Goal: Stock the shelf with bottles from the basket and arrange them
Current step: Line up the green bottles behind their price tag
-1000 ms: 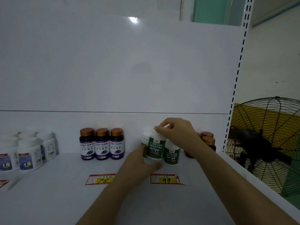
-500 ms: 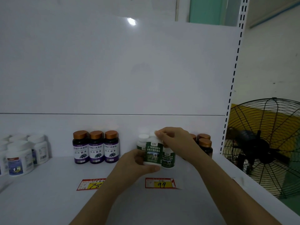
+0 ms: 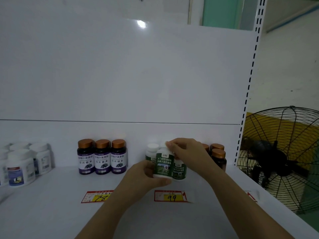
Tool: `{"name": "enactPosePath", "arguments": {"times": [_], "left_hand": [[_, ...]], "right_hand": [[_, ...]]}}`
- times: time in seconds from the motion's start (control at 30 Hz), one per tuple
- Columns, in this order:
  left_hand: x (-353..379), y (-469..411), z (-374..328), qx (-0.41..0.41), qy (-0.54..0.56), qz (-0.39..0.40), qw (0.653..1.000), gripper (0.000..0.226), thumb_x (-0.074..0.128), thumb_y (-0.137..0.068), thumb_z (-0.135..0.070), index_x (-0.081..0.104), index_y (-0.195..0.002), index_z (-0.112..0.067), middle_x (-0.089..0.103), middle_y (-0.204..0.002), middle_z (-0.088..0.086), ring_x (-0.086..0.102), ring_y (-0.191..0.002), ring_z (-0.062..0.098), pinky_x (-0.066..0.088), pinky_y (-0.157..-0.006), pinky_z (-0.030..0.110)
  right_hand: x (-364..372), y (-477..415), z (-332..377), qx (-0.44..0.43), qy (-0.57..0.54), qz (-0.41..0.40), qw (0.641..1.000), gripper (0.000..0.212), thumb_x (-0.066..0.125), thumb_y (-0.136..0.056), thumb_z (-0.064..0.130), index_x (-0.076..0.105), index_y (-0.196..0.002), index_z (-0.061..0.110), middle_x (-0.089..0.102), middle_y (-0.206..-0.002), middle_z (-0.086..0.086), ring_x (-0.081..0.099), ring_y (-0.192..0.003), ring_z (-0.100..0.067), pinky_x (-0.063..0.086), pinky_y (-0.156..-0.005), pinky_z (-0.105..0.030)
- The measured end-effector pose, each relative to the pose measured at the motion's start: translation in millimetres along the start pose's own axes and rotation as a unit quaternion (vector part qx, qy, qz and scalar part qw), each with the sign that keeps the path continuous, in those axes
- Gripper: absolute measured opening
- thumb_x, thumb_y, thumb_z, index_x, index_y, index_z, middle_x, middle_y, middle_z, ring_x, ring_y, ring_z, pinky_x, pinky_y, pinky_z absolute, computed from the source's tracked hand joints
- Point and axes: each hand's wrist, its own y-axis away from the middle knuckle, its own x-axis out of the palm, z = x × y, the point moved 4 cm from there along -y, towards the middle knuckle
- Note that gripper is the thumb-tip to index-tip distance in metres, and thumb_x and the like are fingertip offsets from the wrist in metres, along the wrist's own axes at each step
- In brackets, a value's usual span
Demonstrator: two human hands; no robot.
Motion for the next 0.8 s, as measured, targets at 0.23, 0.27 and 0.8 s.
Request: {"name": "enactPosePath", "arguments": {"times": [0.23, 0.27, 0.8], "left_hand": [[0.7, 0.2, -1.2, 0.002, -0.008, 0.002, 1.0, 0.036, 0.082, -0.069, -0.027, 0.055, -0.091, -0.033, 0.068, -0.089, -0.013, 0.065, -0.078, -0.003, 0.048, -0.062, 0.008], [0.9, 0.5, -1.7, 0.002, -0.009, 0.002, 1.0, 0.036, 0.082, -0.069, -0.028, 0.055, -0.092, -0.033, 0.068, -0.089, -0.013, 0.065, -0.078, -0.003, 0.048, -0.061, 0.008], [1.1, 2.4, -4.9, 0.009, -0.017, 0.006, 1.0, 0.038, 0.082, -0.068, -0.026, 0.053, -0.091, -0.033, 0.067, -0.088, -0.014, 0.064, -0.08, -0.003, 0.047, -0.06, 0.006]], "right_hand": [[0.5, 0.7, 0.9, -0.004, 0.003, -0.001, 1.0, 0.035, 0.05, -0.094, 0.045, 0.071, -0.103, 0.018, 0.072, -0.091, 0.003, 0.066, -0.085, -0.011, 0.055, -0.084, -0.034], [0.4, 0.9, 0.6, -0.005, 0.003, -0.001, 1.0, 0.035, 0.05, -0.093, 0.045, 0.071, -0.102, 0.018, 0.072, -0.091, 0.003, 0.066, -0.085, -0.011, 0.055, -0.083, -0.034], [0.5, 3.7, 3.2, -0.019, -0.005, -0.01, 1.0, 0.035, 0.055, -0.088, 0.051, 0.072, -0.1, 0.023, 0.073, -0.092, 0.005, 0.068, -0.084, -0.009, 0.057, -0.082, -0.036]]}}
